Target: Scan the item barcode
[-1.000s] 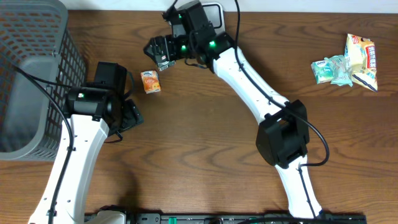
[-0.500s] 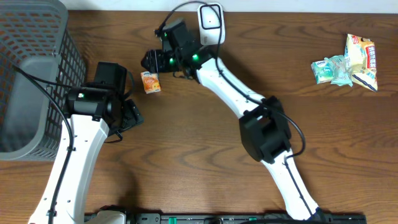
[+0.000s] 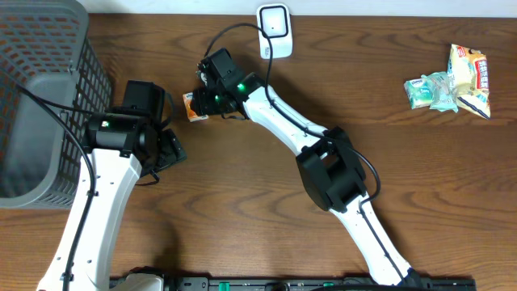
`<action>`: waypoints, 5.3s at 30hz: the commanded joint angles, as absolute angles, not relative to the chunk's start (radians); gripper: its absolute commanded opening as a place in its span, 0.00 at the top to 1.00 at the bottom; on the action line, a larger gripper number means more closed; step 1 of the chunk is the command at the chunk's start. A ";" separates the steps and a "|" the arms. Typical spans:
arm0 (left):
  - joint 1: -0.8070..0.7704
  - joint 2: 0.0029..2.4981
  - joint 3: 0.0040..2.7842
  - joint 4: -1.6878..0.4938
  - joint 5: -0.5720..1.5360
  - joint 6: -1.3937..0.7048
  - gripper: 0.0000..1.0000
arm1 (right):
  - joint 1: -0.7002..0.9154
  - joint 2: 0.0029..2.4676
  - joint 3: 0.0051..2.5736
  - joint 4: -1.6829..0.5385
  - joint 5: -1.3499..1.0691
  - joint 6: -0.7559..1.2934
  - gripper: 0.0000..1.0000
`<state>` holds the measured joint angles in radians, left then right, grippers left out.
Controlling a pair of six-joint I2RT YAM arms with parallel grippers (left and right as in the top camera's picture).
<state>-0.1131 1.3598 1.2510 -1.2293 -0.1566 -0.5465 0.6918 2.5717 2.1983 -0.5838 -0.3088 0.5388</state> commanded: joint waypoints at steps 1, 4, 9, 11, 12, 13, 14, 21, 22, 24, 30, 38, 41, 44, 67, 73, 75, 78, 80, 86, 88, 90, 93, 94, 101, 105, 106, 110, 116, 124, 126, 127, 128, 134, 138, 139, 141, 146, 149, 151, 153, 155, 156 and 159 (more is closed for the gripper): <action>-0.110 1.361 1.247 -1.232 -0.166 -0.551 0.02 | 0.697 2.598 2.210 -0.626 -0.241 0.534 0.55; -0.110 1.361 1.247 -1.232 -0.166 -0.552 0.02 | 0.696 2.598 2.210 -0.671 -0.173 0.534 0.58; -0.110 1.361 1.247 -1.232 -0.166 -0.552 0.02 | 0.675 2.595 2.212 -0.799 -0.113 0.534 0.69; -0.110 1.361 1.247 -1.232 -0.166 -0.552 0.02 | 0.663 2.589 2.213 -0.859 -0.113 0.534 0.74; -0.110 1.361 1.247 -1.232 -0.166 -0.552 0.02 | 0.655 2.582 2.213 -0.897 -0.112 0.534 0.76; -0.110 1.361 1.247 -1.232 -0.166 -0.552 0.02 | 0.648 2.577 2.213 -0.931 -0.109 0.534 0.78; -0.110 1.361 1.247 -1.232 -0.166 -0.552 0.02 | 0.638 2.562 2.213 -0.989 -0.102 0.534 0.78; -0.110 1.361 1.247 -1.232 -0.166 -0.552 0.02 | 0.595 2.468 2.213 -1.314 0.090 0.535 0.75; -0.110 1.361 1.247 -1.232 -0.166 -0.552 0.02 | 0.591 2.453 2.213 -1.357 0.122 0.535 0.74; -0.110 1.361 1.247 -1.232 -0.166 -0.552 0.03 | 0.585 2.419 2.213 -1.427 0.160 0.534 0.70; -0.110 1.361 1.247 -1.232 -0.166 -0.552 0.02 | 0.591 2.315 2.213 -1.450 0.166 0.493 0.44; -0.110 1.361 1.247 -1.232 -0.166 -0.552 0.02 | 0.622 2.310 2.212 -1.430 0.166 0.372 0.27; -0.110 1.361 1.247 -1.232 -0.166 -0.552 0.02 | 0.638 2.317 2.211 -1.422 0.167 0.331 0.31; -0.110 1.361 1.247 -1.232 -0.166 -0.552 0.02 | 0.659 2.326 2.211 -1.405 0.167 0.311 0.35; -0.110 1.361 1.247 -1.232 -0.166 -0.552 0.02 | 0.730 2.457 2.147 -1.276 0.260 0.174 0.41; -0.110 1.361 1.247 -1.232 -0.166 -0.551 0.02 | 0.727 2.457 2.093 -1.240 0.272 0.173 0.43; -0.110 1.361 1.247 -1.232 -0.166 -0.552 0.02 | 0.725 2.457 2.074 -1.228 0.271 0.174 0.44; -0.110 1.361 1.247 -1.232 -0.166 -0.552 0.02 | 0.722 2.457 2.048 -1.212 0.271 0.174 0.53; -0.110 1.361 1.247 -1.232 -0.166 -0.551 0.03 | 0.719 2.457 2.041 -1.211 0.271 0.174 0.65; -0.110 1.361 1.247 -1.232 -0.166 -0.552 0.03 | 0.701 2.451 2.066 -1.230 0.215 0.179 0.88; -0.110 1.361 1.247 -1.232 -0.166 -0.552 0.02 | 0.688 2.448 2.093 -1.249 0.152 0.178 0.97; -0.110 1.361 1.247 -1.232 -0.166 -0.552 0.03 | 0.669 2.445 2.131 -1.279 0.080 0.178 0.99; -0.110 1.361 1.247 -1.232 -0.166 -0.552 0.03 | 0.634 2.445 2.193 -1.330 -0.056 0.175 0.99; -0.110 1.361 1.247 -1.232 -0.166 -0.552 0.02 | 0.619 2.445 2.215 -1.350 -0.125 0.157 0.99; -0.110 1.361 1.247 -1.232 -0.166 -0.552 0.03 | 0.516 2.445 2.270 -1.430 -0.659 -0.048 0.99; -0.110 1.361 1.247 -1.232 -0.166 -0.552 0.02 | 0.466 2.445 2.263 -1.461 -0.796 -0.139 0.99; -0.110 1.361 1.247 -1.232 -0.166 -0.552 0.02 | 0.460 2.445 2.260 -1.464 -0.801 -0.140 0.99; -0.110 1.361 1.247 -1.232 -0.166 -0.552 0.02 | 0.442 2.445 2.218 -1.466 -0.815 -0.154 0.99; -0.110 1.361 1.247 -1.232 -0.166 -0.552 0.02 | 0.416 2.445 2.068 -1.421 -0.971 -0.241 0.99; -0.110 1.361 1.247 -1.232 -0.166 -0.552 0.02 | 0.340 2.445 1.964 -1.346 -0.740 -0.064 0.75; -0.110 1.361 1.247 -1.232 -0.166 -0.551 0.03 | 0.314 2.445 1.975 -1.349 -0.623 0.004 0.73; -0.110 1.361 1.247 -1.232 -0.166 -0.552 0.02 | 0.303 2.445 1.979 -1.351 -0.583 0.031 0.72; -0.110 1.361 1.247 -1.232 -0.166 -0.552 0.02 | 0.287 2.445 1.985 -1.355 -0.543 0.060 0.72; -0.110 1.361 1.247 -1.232 -0.166 -0.551 0.02 | 0.237 2.444 2.044 -1.426 -0.529 0.063 0.68; -0.110 1.361 1.247 -1.232 -0.166 -0.552 0.02 | 0.238 2.444 2.099 -1.483 -0.529 0.059 0.67; -0.110 1.361 1.247 -1.232 -0.166 -0.552 0.02 | 0.246 2.444 2.125 -1.513 -0.529 0.042 0.67; -0.110 1.361 1.247 -1.232 -0.166 -0.551 0.02 | 0.265 2.444 2.155 -1.551 -0.529 0.009 0.67; -0.110 1.361 1.247 -1.232 -0.166 -0.552 0.03 | 0.334 2.444 2.164 -1.562 -0.465 -0.023 0.54; -0.110 1.361 1.247 -1.232 -0.166 -0.552 0.03 | 0.370 2.444 2.164 -1.548 -0.411 -0.023 0.42; -0.110 1.361 1.247 -1.232 -0.166 -0.552 0.02 | 0.395 2.444 2.164 -1.535 -0.378 -0.023 0.41; -0.110 1.361 1.247 -1.232 -0.166 -0.552 0.02 | 0.411 2.444 2.164 -1.520 -0.362 -0.024 0.28; -0.110 1.361 1.247 -1.232 -0.166 -0.552 0.02 | 0.422 2.444 2.164 -1.507 -0.340 -0.023 0.13; -0.110 1.361 1.247 -1.232 -0.166 -0.552 0.02 | 0.425 2.444 2.164 -1.503 -0.338 -0.023 0.10; -0.110 1.361 1.247 -1.232 -0.166 -0.552 0.03 | 0.424 2.444 2.164 -1.495 -0.339 -0.019 0.07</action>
<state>-0.1131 1.3598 1.2510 -1.2293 -0.1566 -0.5465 0.4274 2.4424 2.1460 -1.5013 -0.3687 -0.0181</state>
